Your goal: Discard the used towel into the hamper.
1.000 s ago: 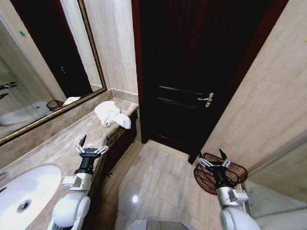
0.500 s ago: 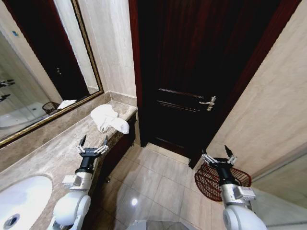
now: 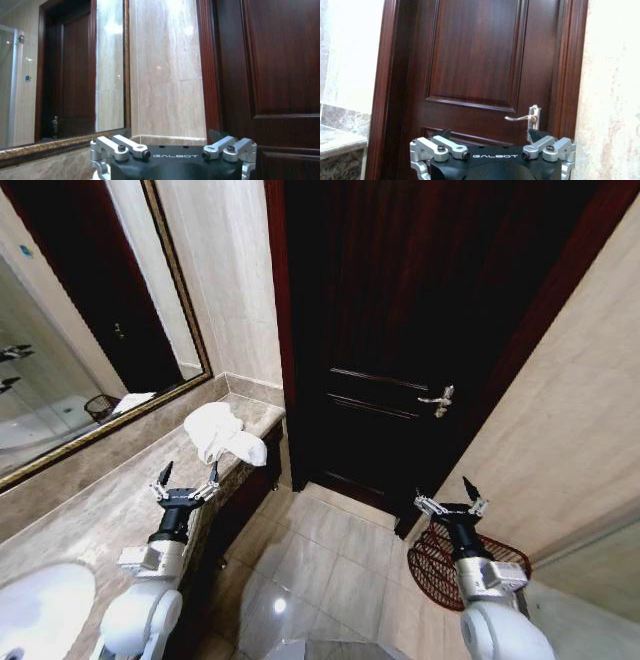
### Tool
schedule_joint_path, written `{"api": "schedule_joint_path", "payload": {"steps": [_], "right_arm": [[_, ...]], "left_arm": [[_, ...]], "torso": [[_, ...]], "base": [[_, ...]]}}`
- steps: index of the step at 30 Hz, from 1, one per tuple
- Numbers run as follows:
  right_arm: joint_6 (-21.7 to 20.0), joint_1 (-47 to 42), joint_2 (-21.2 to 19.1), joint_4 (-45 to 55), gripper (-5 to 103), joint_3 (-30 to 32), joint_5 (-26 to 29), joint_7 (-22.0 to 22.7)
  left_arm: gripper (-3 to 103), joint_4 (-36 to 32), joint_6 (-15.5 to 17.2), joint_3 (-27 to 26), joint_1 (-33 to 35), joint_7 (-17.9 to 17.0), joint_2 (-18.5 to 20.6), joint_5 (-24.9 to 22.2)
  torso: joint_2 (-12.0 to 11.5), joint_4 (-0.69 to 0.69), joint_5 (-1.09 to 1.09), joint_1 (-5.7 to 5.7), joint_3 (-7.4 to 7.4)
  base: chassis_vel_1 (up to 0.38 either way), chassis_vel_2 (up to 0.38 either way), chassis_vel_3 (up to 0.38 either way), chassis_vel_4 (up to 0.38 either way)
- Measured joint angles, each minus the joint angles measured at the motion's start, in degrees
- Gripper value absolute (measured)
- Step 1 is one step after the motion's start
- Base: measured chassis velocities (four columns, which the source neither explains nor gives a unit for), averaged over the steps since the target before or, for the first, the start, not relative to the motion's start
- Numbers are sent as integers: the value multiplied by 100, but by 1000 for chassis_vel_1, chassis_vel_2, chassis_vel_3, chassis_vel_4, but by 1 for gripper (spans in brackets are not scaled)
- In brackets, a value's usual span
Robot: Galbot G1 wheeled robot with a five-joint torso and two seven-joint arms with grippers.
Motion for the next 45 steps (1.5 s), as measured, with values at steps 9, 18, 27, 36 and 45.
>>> {"api": "schedule_joint_path", "payload": {"steps": [9, 18, 27, 36, 45], "right_arm": [[69, -20, -13, -89, 100, 6, 141, 19], [102, -51, -10, -132, 100, 15, 157, 25], [102, -20, -14, -144, 100, 5, 153, 9], [395, 54, -17, -299, 100, 15, 171, -159], [627, 47, -4, -430, 100, 12, 203, -274]], "left_arm": [[100, -3, 81, 51, -47, -97, -111, 37], [100, 14, 50, 65, -16, -109, -177, 141], [100, 22, 44, 65, -41, -108, -182, 166], [100, 395, 95, 169, -270, -97, -7, 395], [100, 471, 1597, 451, -1030, -447, 568, -160]], "torso": [[0, 0, 0, -1, -1], [0, 1, -1, -1, -1], [1, 1, 0, -3, -1], [0, 4, -1, -2, -1], [-1, 0, -1, -1, 0]], "base": [[-105, 113, 111, -96], [-75, 122, 120, -68], [-6, 137, 139, -5], [-9, 143, 139, -15], [-38, 42, 35, -38]]}}
